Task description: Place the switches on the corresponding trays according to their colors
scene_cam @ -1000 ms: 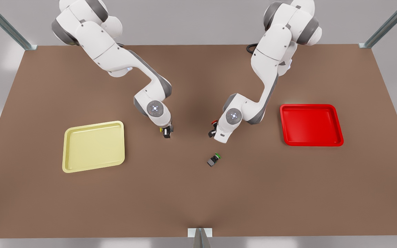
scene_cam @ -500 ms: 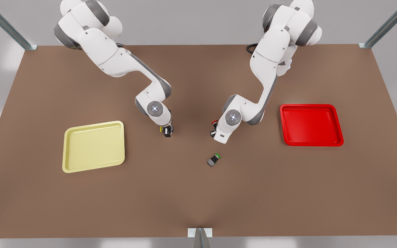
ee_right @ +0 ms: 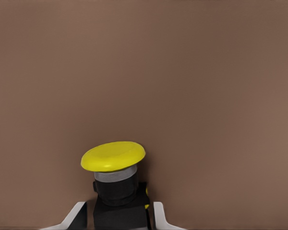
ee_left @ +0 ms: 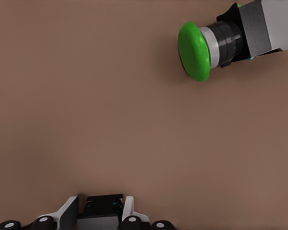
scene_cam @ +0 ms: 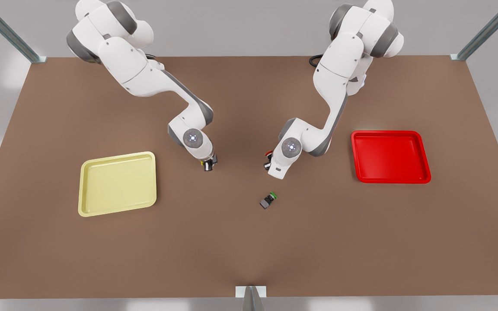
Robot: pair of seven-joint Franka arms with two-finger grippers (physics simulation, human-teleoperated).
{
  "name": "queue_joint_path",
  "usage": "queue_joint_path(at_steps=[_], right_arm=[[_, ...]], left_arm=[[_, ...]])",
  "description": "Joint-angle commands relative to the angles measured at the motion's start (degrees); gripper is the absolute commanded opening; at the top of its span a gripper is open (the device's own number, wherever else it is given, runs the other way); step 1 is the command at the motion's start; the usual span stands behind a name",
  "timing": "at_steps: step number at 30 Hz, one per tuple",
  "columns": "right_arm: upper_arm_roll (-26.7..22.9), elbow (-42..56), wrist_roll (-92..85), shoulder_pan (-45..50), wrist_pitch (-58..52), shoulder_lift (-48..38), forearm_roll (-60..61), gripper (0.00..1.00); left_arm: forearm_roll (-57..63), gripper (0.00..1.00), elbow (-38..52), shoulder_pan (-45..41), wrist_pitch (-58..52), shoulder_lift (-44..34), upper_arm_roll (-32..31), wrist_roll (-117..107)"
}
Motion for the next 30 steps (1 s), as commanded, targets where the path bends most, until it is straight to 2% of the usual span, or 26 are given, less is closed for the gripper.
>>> queue_joint_path(at_steps=[1, 21, 24, 27, 30], right_arm=[[0.1, 0.0, -0.2, 0.1, 0.1, 0.0, 0.0, 0.56], [0.1, 0.0, -6.1, -0.1, -1.7, -1.2, -0.2, 0.48], [0.1, -0.1, -7.5, -0.1, -1.8, -1.0, -0.2, 0.49], [0.1, 0.8, -22.4, -3.5, -8.4, -2.9, 0.4, 0.50], [-0.9, 0.5, -37.2, -6.9, -14.7, -6.8, 0.4, 0.51]], left_arm=[[-0.2, 0.53, 0.0, 0.0, 0.0, 0.0, 0.0, 0.0], [-0.4, 0.51, 0.0, 0.0, 0.0, 0.0, 0.0, 0.3], [0.0, 0.51, -0.2, 1.1, -6.7, -2.7, 0.5, 2.9], [3.7, 0.51, -1.8, 8.6, -20.3, -9.1, 2.6, 13.6], [9.4, 0.51, -2.0, 20.3, -22.3, -12.0, 2.6, 18.6]])
